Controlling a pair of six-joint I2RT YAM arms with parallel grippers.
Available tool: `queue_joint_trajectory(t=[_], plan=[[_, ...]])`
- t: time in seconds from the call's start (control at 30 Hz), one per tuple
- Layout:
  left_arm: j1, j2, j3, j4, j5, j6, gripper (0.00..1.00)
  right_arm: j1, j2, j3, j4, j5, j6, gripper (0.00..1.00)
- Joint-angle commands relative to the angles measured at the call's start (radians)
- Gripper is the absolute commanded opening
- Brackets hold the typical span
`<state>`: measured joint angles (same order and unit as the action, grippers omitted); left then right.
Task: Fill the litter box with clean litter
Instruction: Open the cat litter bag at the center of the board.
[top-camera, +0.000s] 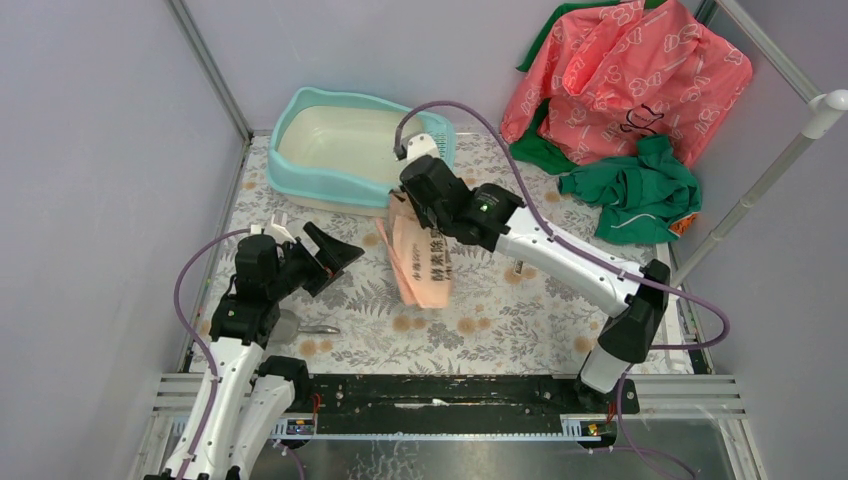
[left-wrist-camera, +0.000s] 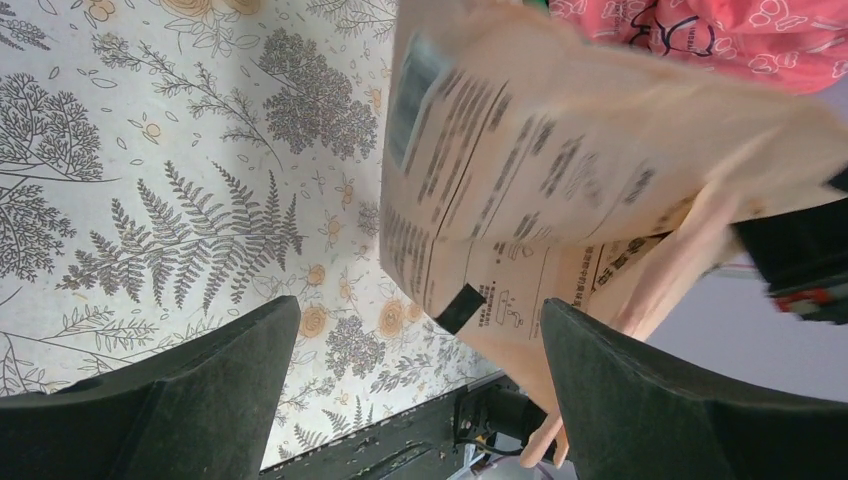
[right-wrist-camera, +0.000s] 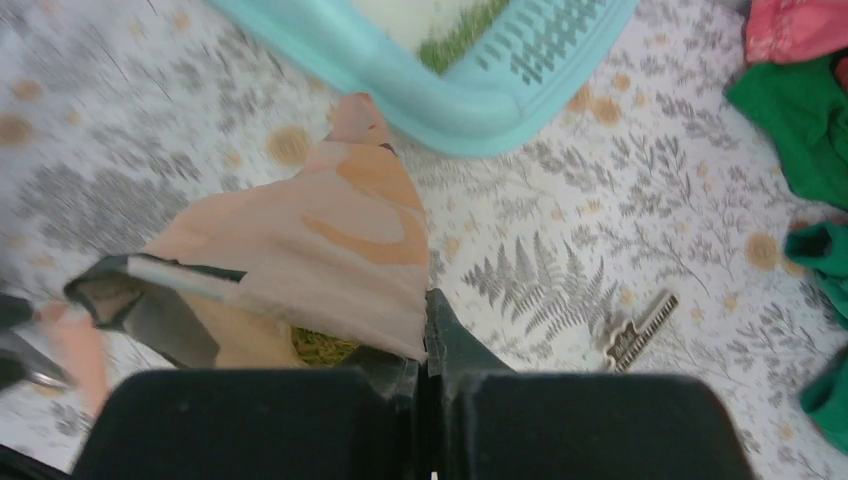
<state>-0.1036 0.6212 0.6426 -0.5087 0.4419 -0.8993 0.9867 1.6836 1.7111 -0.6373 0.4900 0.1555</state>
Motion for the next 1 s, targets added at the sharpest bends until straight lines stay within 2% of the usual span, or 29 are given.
queue_joint_trajectory(t=[0.0,0.17,0.37,0.63,0.77,0.97], plan=[[0.005,-0.011,-0.015,0.056,0.033,-0.003,0.98,-0.016,-0.03,0.2,0.154,0.069,0.088,0.0],[0.005,0.003,-0.032,0.096,0.048,-0.024,0.98,-0.018,0.011,0.322,0.083,0.051,0.171,0.0],[0.004,0.019,-0.003,0.11,0.071,-0.022,0.98,-0.017,-0.089,0.168,0.131,0.068,0.241,0.0],[0.004,0.027,-0.026,0.091,0.068,0.019,0.99,-0.026,-0.198,0.085,0.023,0.079,0.268,0.0],[0.01,0.031,0.029,0.008,0.019,0.085,0.99,-0.026,-0.161,0.106,0.032,0.048,0.305,0.0],[0.067,0.003,0.14,-0.157,-0.035,0.17,0.99,-0.028,-0.082,0.106,0.176,-0.076,0.451,0.0]])
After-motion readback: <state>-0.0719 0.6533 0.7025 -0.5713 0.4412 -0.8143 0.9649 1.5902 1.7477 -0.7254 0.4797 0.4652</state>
